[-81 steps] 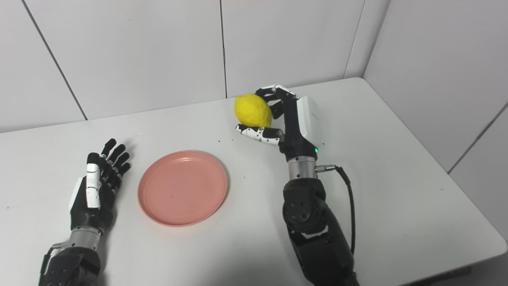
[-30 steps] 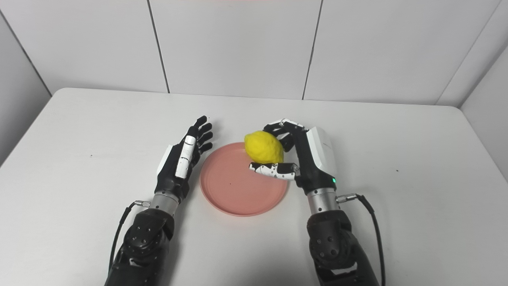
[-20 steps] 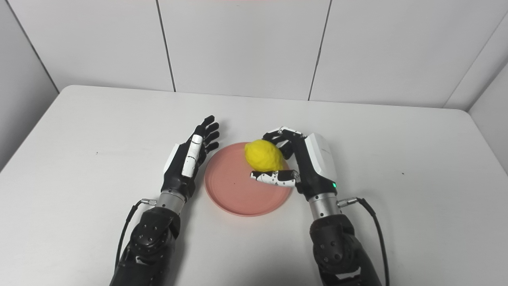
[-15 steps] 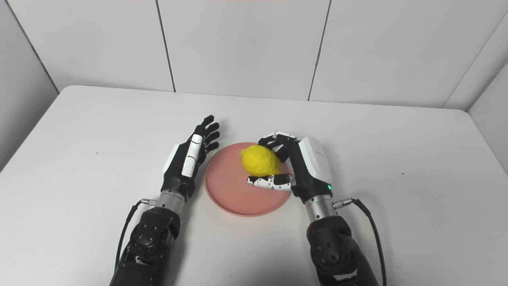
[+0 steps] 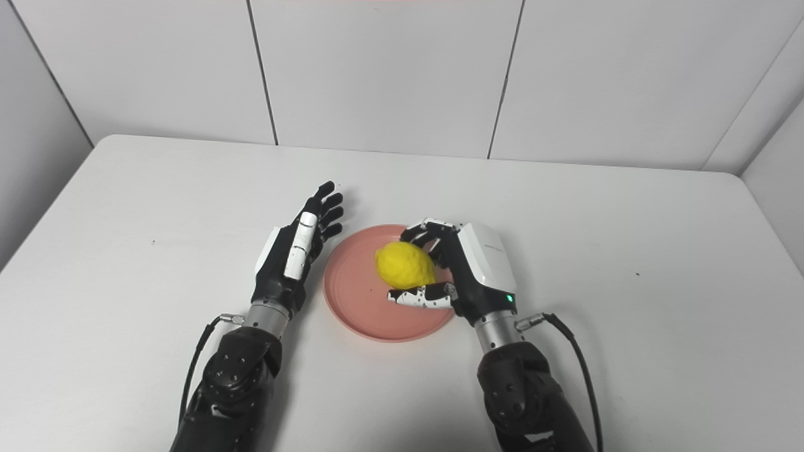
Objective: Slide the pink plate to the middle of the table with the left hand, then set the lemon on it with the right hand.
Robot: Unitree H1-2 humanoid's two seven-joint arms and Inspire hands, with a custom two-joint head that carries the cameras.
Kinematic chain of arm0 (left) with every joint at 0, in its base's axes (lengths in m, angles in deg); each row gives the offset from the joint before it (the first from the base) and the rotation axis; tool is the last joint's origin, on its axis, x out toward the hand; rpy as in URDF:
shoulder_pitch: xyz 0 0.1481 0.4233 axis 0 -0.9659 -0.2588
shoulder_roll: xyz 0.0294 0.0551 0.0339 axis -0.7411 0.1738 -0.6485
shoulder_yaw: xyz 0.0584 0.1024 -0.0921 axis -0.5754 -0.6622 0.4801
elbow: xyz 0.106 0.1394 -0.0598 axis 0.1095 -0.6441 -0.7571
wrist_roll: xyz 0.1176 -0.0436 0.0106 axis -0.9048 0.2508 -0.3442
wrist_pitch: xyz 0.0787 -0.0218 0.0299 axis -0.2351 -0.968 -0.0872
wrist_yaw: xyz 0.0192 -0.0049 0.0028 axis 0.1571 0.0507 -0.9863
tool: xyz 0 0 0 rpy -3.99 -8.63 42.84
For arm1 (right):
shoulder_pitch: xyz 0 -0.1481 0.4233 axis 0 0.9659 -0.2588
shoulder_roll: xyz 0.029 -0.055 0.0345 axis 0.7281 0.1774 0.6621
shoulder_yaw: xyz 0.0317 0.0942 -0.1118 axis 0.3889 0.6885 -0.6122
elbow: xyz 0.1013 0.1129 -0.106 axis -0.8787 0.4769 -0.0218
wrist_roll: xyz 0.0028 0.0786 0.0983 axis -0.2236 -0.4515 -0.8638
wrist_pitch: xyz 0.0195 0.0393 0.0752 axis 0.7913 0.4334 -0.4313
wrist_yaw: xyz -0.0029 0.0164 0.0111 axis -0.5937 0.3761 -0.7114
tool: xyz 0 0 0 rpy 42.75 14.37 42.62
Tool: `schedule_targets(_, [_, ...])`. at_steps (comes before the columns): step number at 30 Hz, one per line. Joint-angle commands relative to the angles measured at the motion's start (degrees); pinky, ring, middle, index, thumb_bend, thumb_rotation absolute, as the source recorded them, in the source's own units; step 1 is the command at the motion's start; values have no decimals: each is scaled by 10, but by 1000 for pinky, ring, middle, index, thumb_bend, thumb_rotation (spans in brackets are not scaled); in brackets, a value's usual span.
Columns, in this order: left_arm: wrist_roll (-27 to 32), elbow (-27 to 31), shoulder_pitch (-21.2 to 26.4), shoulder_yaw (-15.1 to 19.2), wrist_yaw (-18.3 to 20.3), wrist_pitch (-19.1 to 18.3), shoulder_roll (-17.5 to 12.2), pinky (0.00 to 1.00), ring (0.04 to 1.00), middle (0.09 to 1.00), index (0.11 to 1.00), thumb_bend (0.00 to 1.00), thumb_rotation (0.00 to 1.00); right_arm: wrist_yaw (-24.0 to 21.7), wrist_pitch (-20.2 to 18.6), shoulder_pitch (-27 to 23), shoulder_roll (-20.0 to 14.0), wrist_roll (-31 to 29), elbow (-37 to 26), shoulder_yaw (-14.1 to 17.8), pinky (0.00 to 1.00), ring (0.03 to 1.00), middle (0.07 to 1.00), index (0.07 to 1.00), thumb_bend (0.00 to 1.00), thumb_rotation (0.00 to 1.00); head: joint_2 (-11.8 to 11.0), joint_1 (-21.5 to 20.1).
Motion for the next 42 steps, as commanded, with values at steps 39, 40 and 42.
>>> schedule_targets(39, [-1,21,18,-1,2,4,2,899,924,922,909,638,1000,-78,34,-26,-38,31,-45,-25,972,980,976,849,730,394,9,6])
schedule_targets(40, [0,22,18,-1,2,3,2,901,925,924,910,637,1000,-76,34,-25,-38,33,-45,-25,976,984,981,859,730,400,9,7])
schedule_targets(42, [1,23,18,-1,3,2,2,904,927,927,913,635,1000,-66,36,-21,-34,36,-48,-21,997,999,999,927,729,469,9,6])
